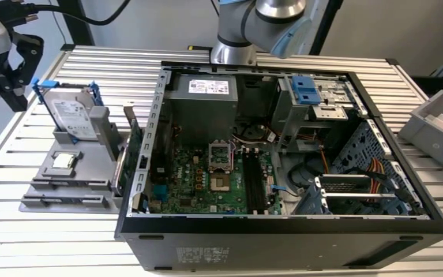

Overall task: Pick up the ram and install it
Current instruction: 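Pick up the ram and move it above insertion slot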

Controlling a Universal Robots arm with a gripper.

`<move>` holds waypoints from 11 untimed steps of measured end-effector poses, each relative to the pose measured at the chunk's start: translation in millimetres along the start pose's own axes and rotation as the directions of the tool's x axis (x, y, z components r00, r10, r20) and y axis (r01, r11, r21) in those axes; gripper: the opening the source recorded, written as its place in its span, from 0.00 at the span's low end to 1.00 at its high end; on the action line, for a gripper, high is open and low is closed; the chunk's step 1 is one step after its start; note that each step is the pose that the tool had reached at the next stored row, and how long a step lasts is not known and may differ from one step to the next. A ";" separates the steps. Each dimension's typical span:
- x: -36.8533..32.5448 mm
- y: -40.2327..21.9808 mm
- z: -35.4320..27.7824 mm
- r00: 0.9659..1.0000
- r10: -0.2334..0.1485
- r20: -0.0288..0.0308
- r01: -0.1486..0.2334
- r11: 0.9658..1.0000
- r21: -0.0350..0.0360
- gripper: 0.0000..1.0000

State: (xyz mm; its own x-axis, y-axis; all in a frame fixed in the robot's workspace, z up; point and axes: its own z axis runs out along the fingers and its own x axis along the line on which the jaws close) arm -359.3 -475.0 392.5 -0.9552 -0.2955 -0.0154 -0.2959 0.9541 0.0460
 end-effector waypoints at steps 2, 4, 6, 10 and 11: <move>-0.1 0.2 0.0 1.000 -0.012 0.000 0.012 1.000 0.000 0.00; -0.2 0.5 0.0 1.000 -0.026 -0.001 0.026 1.000 0.000 0.00; -0.1 0.5 0.0 0.999 -0.039 -0.002 0.039 0.999 0.000 0.00; -0.2 0.5 0.0 0.998 -0.058 -0.003 0.058 0.998 0.000 0.00; -0.2 0.5 0.0 0.998 -0.059 -0.003 0.059 0.998 0.001 0.00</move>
State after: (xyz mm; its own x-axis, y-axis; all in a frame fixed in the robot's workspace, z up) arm -359.3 -474.4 392.5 -0.9363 -0.3510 -0.0148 -0.3513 0.9352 0.0444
